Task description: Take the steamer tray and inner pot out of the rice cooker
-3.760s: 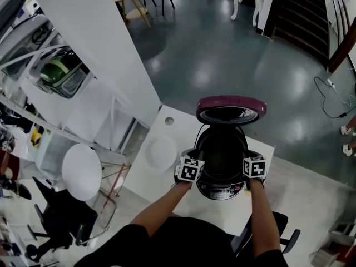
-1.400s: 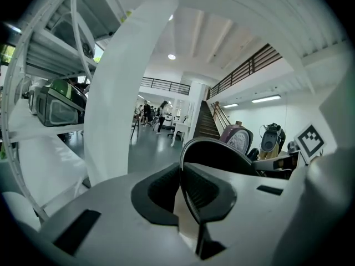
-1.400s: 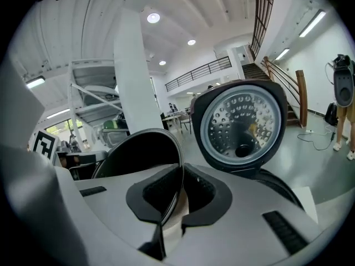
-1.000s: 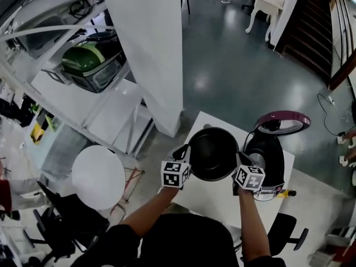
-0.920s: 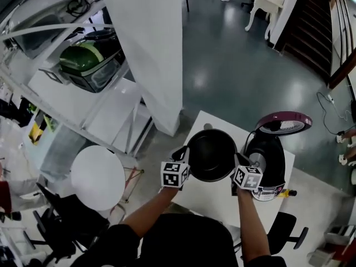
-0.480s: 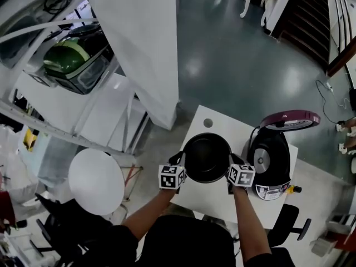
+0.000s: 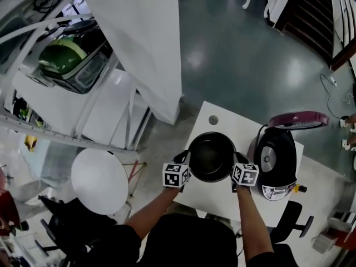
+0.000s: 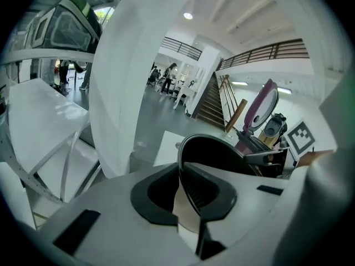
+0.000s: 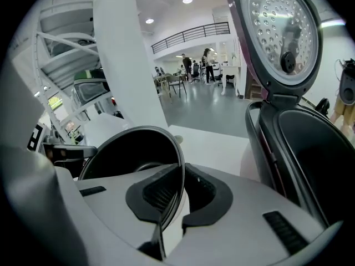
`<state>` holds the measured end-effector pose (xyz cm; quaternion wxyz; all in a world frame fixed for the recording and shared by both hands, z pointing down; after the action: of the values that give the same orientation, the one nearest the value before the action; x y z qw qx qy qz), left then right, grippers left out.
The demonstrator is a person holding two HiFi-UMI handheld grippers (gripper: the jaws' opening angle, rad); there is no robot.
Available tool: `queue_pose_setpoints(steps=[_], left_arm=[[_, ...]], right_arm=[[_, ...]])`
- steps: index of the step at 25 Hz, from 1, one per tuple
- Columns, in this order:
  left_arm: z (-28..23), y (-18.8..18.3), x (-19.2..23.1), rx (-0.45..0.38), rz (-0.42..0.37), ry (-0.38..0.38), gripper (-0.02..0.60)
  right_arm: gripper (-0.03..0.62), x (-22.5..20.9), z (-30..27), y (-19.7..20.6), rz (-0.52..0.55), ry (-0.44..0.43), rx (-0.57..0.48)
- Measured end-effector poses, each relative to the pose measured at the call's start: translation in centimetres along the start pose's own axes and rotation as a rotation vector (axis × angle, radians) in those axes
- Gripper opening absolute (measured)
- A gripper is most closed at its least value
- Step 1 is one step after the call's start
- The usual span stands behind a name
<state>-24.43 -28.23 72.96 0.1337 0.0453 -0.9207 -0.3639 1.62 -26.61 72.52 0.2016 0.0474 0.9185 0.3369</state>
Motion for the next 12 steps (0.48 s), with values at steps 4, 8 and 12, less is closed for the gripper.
queue_pose_setpoints(steps=[4,8,12], left_arm=[[0.1,0.0,0.0,-0.002,-0.009,0.0,0.028],[0.5,-0.4,0.2,-0.018,-0.002,0.027,0.028],[2.3,-1.4,1.3,-0.053,0.033,0.052,0.028]], right_arm=[[0.025,-0.1,-0.1,0.3,0.008,-0.002,-0.011],[0.025,0.1,0.4,0.2,0.018,0.013,-0.018],[0.057,1.7,2.4,-0.1,0.023,0.02,-0.065]])
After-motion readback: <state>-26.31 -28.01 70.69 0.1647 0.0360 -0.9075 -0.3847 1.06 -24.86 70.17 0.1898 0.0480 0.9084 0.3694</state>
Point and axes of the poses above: the fingertips, and each gripper's own axes: z backward along the fingers, x to its left, y out of its underside, the point moved 4 cm from there along z, backward along the fingers, and after that the axes turned 15 degrees about -y, right-handed, at the moved point
